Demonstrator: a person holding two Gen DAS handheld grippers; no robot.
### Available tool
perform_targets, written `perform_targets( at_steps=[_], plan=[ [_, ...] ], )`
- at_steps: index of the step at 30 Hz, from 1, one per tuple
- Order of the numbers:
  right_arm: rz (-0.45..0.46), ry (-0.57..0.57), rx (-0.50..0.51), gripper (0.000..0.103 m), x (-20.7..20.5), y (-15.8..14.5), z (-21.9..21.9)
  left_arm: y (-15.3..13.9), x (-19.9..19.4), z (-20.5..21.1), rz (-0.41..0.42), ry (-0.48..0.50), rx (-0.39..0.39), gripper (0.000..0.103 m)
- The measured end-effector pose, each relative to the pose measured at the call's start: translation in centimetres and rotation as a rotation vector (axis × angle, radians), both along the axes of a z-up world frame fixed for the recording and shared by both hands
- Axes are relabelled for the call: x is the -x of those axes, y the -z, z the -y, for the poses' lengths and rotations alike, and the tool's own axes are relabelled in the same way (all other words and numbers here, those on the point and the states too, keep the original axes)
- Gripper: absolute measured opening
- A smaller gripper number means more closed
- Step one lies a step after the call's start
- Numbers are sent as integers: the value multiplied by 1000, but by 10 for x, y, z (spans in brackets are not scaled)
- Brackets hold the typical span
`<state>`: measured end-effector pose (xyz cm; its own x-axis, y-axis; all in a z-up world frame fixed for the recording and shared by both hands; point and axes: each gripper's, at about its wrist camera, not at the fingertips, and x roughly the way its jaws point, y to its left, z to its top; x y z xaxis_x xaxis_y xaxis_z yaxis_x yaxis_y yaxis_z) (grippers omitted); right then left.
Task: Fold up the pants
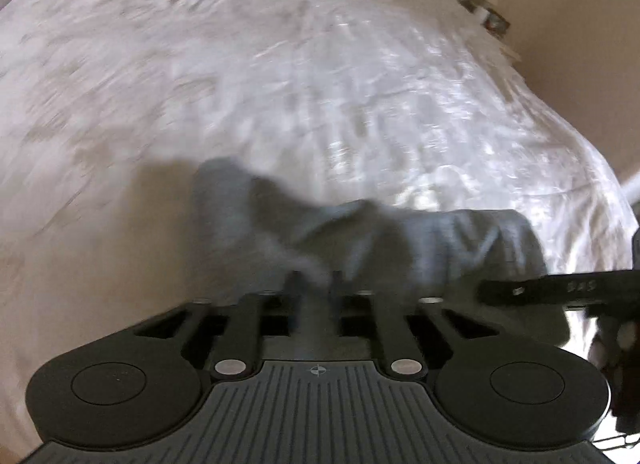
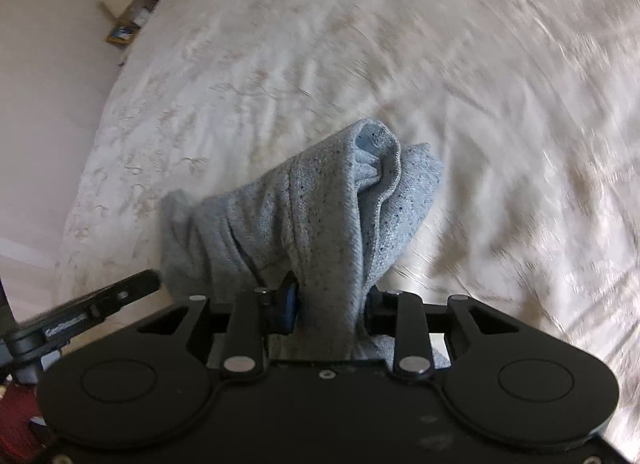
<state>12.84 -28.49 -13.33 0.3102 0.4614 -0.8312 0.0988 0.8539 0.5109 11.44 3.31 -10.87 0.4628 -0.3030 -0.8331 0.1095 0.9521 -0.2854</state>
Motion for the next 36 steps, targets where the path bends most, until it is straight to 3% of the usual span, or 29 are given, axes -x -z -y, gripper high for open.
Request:
perform_targets(
  at_steps=[1,3,7,12,14,16,22,24,25,26,27,28,36],
  plan=[
    [-7,6,-5,34,1,5,4,3,0,-7,-16,-4,-14,47],
    [-13,12,-10,35,1,12,7,11,2,-19,-40,-24,-34,59],
    [-17,0,6,37,0,15,6,24,3,-34,-96,-38,-52,76],
    [-32,2,6,41,-3,23,5,55,-5,-38,-203,-22,81,76],
    [-38,8,3,42,-1,23,6,68,-12,-33,-237,-11,133,81],
    [-43,16,1,44,0,24,7,75,-19,-23,-237,15,144,93],
    [-58,26,-1,53,0,36,9,81,-39,2,-226,76,199,94],
    [-60,32,-6,55,-1,40,9,81,-41,4,-239,59,191,90],
    [-60,38,-13,54,-2,43,9,80,-40,3,-239,48,189,75],
    [-58,41,-19,44,-2,44,10,77,-39,1,-233,42,193,63],
    [-44,40,-34,37,-1,42,10,73,-38,-1,-229,43,207,40],
    [-28,41,-58,32,0,39,11,69,-36,-2,-224,39,213,30],
    [78,50,-171,30,-5,-19,9,2,-39,2,-87,76,247,26]
  ],
)
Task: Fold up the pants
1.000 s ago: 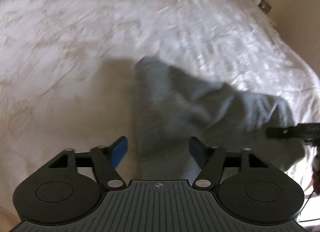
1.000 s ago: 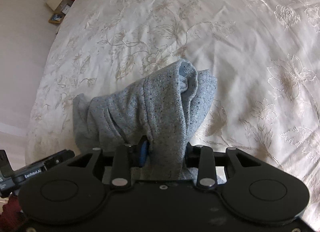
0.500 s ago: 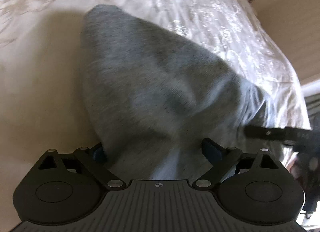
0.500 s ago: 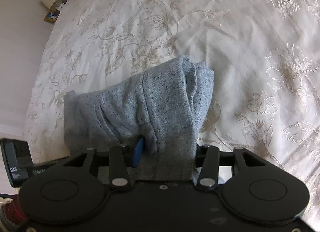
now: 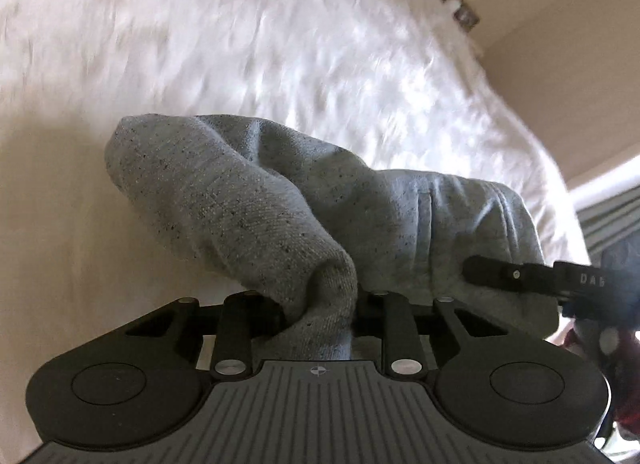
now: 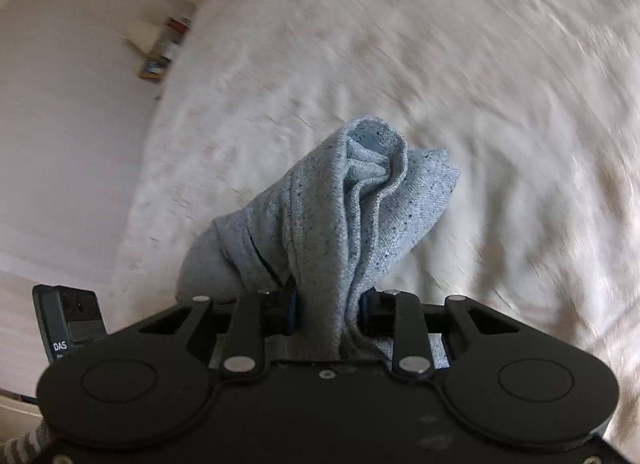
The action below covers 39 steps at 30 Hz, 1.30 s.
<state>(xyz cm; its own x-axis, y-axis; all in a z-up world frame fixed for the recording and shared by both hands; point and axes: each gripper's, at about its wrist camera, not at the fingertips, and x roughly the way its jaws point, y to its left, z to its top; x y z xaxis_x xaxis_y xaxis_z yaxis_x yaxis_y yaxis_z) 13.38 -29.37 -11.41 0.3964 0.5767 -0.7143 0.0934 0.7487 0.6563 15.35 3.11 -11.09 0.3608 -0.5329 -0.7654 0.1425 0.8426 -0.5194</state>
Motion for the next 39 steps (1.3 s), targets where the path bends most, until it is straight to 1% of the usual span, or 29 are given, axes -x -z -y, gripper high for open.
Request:
perform_targets(
  at_steps=[2,4,9,12,14,15,16,17,18,19,20,21,22,23,25,27,28,29,31,34,35,36,37,38,39],
  plan=[
    [44,7,-9,30,-14,-16,-1,-18,-17,-5,38,-19,18,26],
    [86,28,-30,30,-35,-28,1,-32,-38,-8,68,-23,20,26],
    [154,41,-36,30,-101,-43,-1,-59,-105,-1,141,0,-21,26],
    [175,59,-51,30,-139,-45,-1,-62,-129,-4,166,0,-41,27],
    [182,77,-48,31,-161,-40,-2,-52,-142,-3,150,-13,-50,27],
    [178,88,-36,33,-171,-33,-2,-43,-148,-4,141,-23,-81,30],
    [172,100,4,40,-181,-24,-2,-31,-150,-6,131,-43,-143,37],
    [155,116,79,46,-193,-16,-3,-19,-154,-10,108,-76,-209,41],
    [110,135,188,45,-201,-3,-4,-3,-155,-13,58,-130,-320,40],
    [50,146,328,38,-210,10,-6,15,-155,-15,-8,-177,-471,38],
    [11,142,461,31,-217,21,-9,29,-154,-18,-58,-208,-578,36],
    [8,132,524,31,-221,26,-9,39,-149,-27,-76,-244,-620,30],
    [24,130,529,31,-221,27,-9,41,-143,-33,-71,-270,-610,30],
    [52,123,510,31,-221,23,-9,38,-136,-39,-56,-297,-604,30],
    [146,81,502,32,-216,10,-18,23,-124,-38,17,-332,-607,30],
    [271,21,500,37,-210,-4,-35,8,-123,-27,103,-328,-570,31],
    [329,-12,480,42,-211,-9,-46,3,-124,-20,136,-311,-550,31],
    [356,-36,459,42,-215,-10,-56,-1,-128,-11,162,-286,-533,31],
    [367,-84,419,41,-228,-5,-73,-3,-140,7,201,-226,-497,31],
    [352,-117,410,40,-250,11,-90,1,-163,31,236,-159,-474,32],
    [334,-127,424,37,-253,19,-92,5,-175,36,234,-144,-482,32],
    [295,-121,449,34,-260,26,-92,14,-183,40,219,-129,-503,32],
    [263,-113,468,25,-268,36,-91,23,-191,41,194,-121,-527,32],
    [243,-116,472,11,-274,44,-88,35,-205,42,163,-115,-551,32],
    [230,-118,484,2,-280,51,-84,44,-214,42,127,-104,-560,33]
  ],
)
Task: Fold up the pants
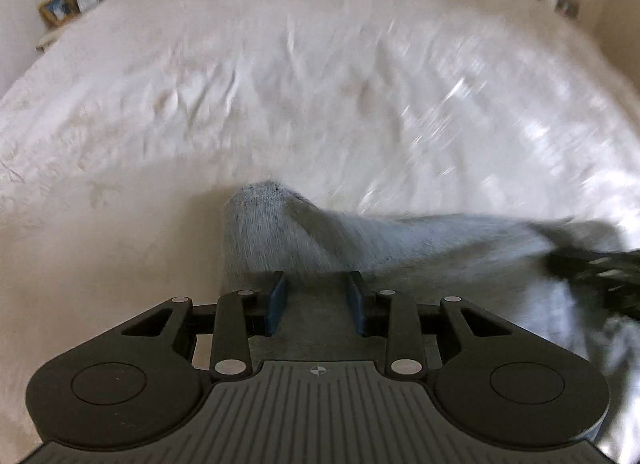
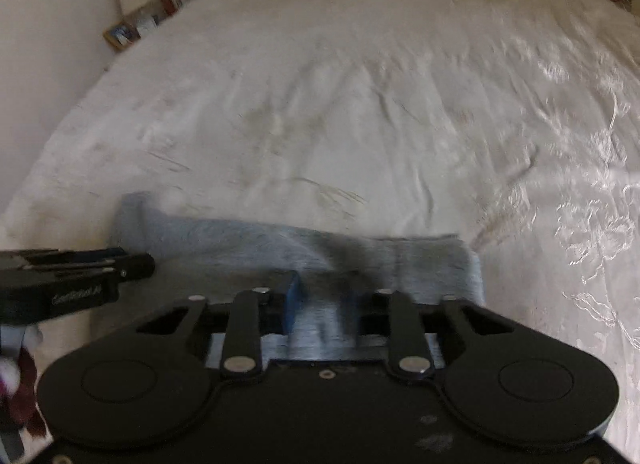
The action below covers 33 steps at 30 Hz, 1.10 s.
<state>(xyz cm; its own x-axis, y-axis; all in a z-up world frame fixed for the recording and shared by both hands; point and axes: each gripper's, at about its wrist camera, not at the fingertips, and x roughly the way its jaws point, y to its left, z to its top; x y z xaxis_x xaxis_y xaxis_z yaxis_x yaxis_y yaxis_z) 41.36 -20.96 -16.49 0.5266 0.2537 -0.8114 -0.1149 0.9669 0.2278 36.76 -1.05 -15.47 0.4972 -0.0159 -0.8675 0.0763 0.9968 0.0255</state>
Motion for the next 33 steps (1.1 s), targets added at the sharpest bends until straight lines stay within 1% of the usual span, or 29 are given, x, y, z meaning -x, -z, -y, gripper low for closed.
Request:
perform_targets(
  at_steps=[1,4,5,7,8,9,10,11,12,13,15,16,18,20,21,24,27,28,29,30,31,32,33],
  plan=[
    [-10,2,21,0,-3,5,2,5,-4,-3,-22,3,6,32],
    [-26,-1,-9,0,-15,12,5,1,-7,3,-18,25,-16,31],
    [-22,-10,-6,0,-13,10,5,-2,-7,4,-5,29,-27,31],
    [5,-21,-12,1,-3,2,6,-17,4,4,57,24,-38,31],
    [26,-27,-24,14,6,-5,6,-25,14,4,84,19,-31,31],
    [49,-34,-34,22,19,-17,4,-32,29,4,107,15,-18,31],
    [76,-41,-43,38,29,-22,4,-33,39,3,119,14,-6,32],
    [98,-46,-44,46,39,-28,6,-34,51,5,126,17,1,32],
    [114,-53,-37,46,51,-31,7,-33,70,8,128,31,-1,32],
    [116,-61,-18,46,64,-32,9,-29,80,13,116,49,-14,32],
    [82,-75,45,45,86,-24,10,-14,110,21,59,89,-43,32],
    [60,-81,70,45,96,-18,11,-8,121,23,39,93,-56,32],
    [39,-89,116,45,116,-9,13,-2,144,26,64,96,-86,32],
    [26,-89,123,45,130,-10,15,-4,157,30,61,107,-117,32],
    [25,-83,119,46,135,-12,17,-7,160,29,55,99,-111,32],
    [27,-51,95,46,146,-26,22,-23,169,25,66,60,-63,31],
    [88,-24,61,47,164,-51,25,-52,185,23,126,54,-19,32],
    [117,-18,45,52,171,-61,26,-60,189,23,144,46,-6,32],
    [140,-12,33,59,175,-68,28,-71,193,22,160,35,6,32],
    [166,-9,21,64,182,-76,28,-80,198,23,175,23,15,32],
    [195,-8,10,72,190,-86,28,-88,204,23,190,11,18,32],
    [211,-10,-2,75,196,-93,29,-98,210,24,213,-6,15,32],
    [216,-13,-16,76,198,-99,29,-105,216,25,233,-18,8,32]
  ],
)
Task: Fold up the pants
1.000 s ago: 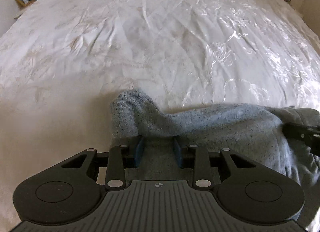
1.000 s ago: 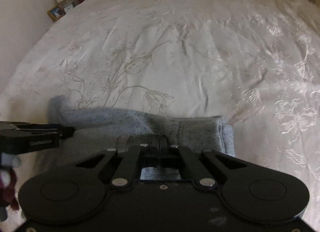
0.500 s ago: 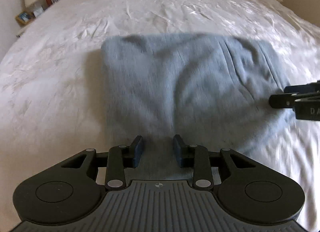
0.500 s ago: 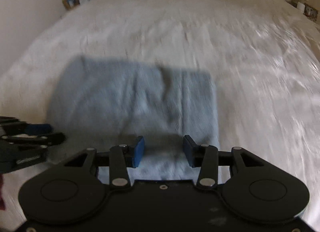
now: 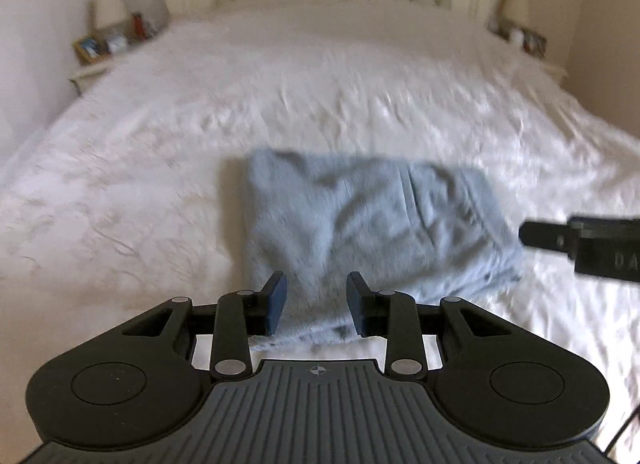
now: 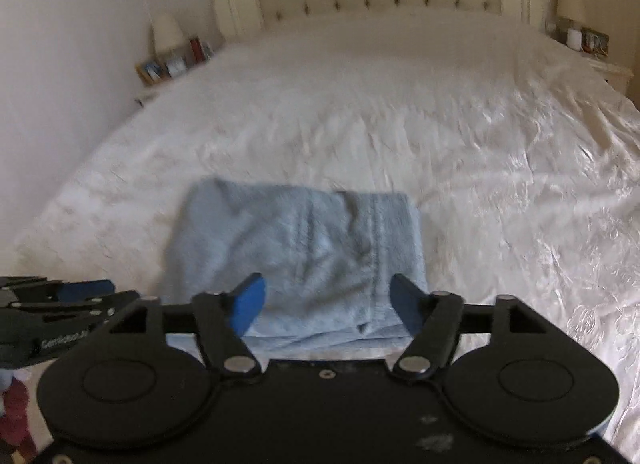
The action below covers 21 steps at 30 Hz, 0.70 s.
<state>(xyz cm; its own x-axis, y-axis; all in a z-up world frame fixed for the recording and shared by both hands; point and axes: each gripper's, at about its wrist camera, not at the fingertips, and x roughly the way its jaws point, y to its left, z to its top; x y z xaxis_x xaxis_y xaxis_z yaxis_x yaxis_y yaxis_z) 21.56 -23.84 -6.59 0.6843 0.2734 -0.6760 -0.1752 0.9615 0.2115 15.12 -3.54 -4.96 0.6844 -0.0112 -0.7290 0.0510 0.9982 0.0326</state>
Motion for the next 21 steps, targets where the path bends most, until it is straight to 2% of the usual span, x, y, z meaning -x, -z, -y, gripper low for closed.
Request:
perform_targets(
  at_steps=[3,6,9,11,13,17,21],
  plan=[
    [-10,-11,-23,76,15,-17,-2,-18,15,7,54,-31,-39,32],
    [-50,-13,-29,76,34,-32,-7,-29,28,15,55,-52,-91,32],
    [-68,4,-23,81,53,-46,-9,-36,38,17,19,-23,-53,32],
    [-73,15,-8,91,66,-56,-10,-39,43,18,-18,-13,-26,32],
    [-64,23,-9,91,79,-64,-11,-41,48,18,-42,-22,-12,32],
    [-50,43,10,100,99,-78,-13,-43,58,20,-64,-61,-9,32],
    [-56,56,23,100,112,-84,-13,-45,68,18,-73,-97,-15,32]
  ],
)
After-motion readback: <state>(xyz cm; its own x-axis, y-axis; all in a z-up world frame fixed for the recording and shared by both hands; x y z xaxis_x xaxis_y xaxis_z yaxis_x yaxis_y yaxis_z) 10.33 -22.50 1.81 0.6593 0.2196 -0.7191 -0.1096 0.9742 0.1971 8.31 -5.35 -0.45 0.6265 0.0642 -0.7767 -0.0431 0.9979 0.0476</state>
